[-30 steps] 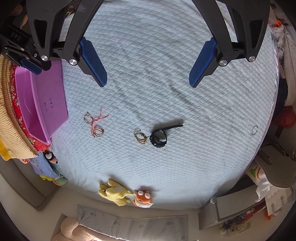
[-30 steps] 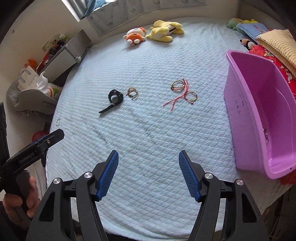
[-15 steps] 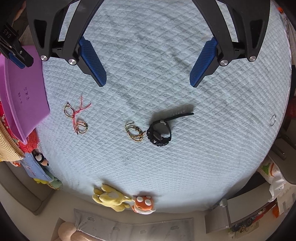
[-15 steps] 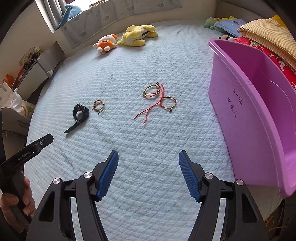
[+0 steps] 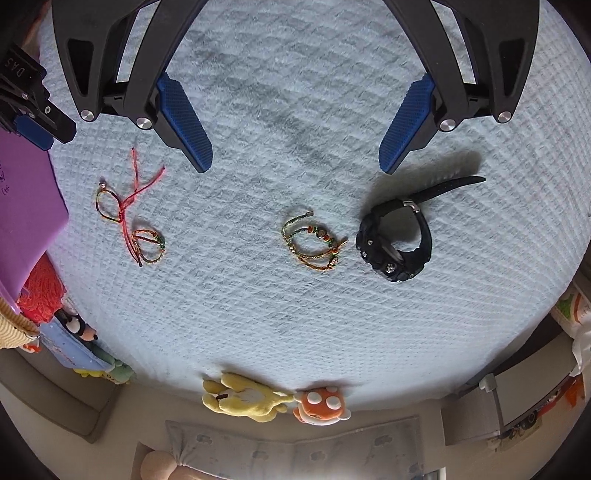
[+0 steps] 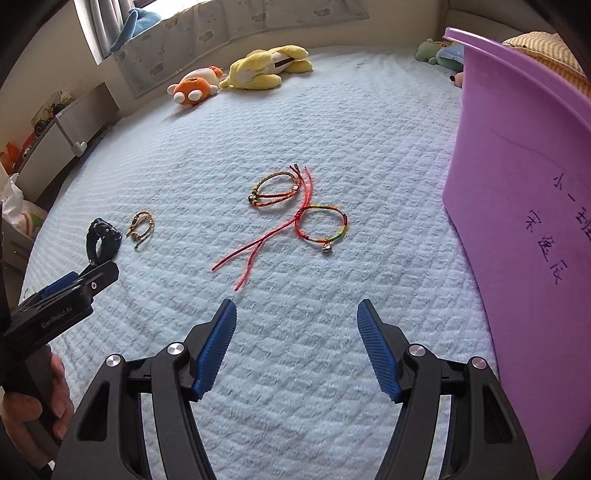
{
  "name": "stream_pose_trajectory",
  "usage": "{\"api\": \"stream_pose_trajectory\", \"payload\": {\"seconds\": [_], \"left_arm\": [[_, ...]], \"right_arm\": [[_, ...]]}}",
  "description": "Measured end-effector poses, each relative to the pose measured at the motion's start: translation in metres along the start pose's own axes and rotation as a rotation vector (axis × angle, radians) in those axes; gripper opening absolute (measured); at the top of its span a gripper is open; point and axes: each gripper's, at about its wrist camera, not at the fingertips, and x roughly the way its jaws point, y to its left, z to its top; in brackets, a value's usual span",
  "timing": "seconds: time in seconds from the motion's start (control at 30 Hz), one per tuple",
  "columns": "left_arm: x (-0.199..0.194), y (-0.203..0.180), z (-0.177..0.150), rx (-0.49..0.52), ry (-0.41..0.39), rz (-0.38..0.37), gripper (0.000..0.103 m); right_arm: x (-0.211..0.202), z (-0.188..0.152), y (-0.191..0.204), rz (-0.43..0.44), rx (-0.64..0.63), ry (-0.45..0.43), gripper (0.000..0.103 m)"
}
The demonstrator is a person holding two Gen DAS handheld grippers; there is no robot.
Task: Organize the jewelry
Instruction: 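Move left tool to the beaded braided bracelet while right tool approaches the rainbow string bracelet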
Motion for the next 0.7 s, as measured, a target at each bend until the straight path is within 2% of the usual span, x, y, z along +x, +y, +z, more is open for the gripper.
{"api": "stream_pose_trajectory", "payload": {"seconds": [0.27,0.7], "left_arm": [[0.041,-0.016,0.010,0.036,0.007,0.007,0.090],[0.077,-0.018,0.029,0.018,-0.001,0.021,0.090]], "right_arm": [[0.039,0.020,-0.015,-0.022,0.020,-0.031,0.065],[0.081,0.042,-0.017,-0.067,-0.034,-0.026,0.065]]}}
